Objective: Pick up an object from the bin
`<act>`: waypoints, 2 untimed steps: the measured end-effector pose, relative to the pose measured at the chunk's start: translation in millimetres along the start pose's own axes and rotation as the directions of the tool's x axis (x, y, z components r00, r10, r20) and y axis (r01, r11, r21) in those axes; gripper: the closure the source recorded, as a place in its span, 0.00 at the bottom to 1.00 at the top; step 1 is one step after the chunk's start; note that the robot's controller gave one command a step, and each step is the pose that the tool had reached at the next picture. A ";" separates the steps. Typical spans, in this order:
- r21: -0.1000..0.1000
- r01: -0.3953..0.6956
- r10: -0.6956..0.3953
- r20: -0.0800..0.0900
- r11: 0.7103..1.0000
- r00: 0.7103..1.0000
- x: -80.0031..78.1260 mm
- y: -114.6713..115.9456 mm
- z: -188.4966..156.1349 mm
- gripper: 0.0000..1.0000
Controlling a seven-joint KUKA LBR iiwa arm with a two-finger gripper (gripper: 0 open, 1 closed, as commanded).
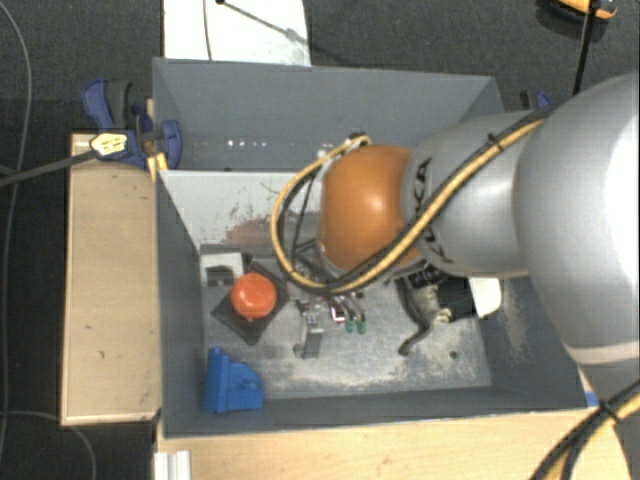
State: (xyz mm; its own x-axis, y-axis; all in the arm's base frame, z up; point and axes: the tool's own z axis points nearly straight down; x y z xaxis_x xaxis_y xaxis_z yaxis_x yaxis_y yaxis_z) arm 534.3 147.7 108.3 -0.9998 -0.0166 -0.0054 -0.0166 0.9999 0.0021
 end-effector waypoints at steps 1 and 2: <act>-0.003 0.046 -0.046 0.000 0.999 0.999 -22.5 6.1 17.8 0.00; -0.001 0.024 -0.024 -0.004 1.000 1.000 -30.8 2.0 22.2 0.00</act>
Offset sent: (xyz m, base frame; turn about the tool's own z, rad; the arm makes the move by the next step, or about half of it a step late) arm 0.0249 -0.0024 0.0150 0.3608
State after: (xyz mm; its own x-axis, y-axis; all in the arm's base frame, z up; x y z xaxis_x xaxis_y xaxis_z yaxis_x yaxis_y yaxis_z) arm 565.2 150.2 86.3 -0.9992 -0.0411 -0.0010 -0.0411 0.9992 0.0030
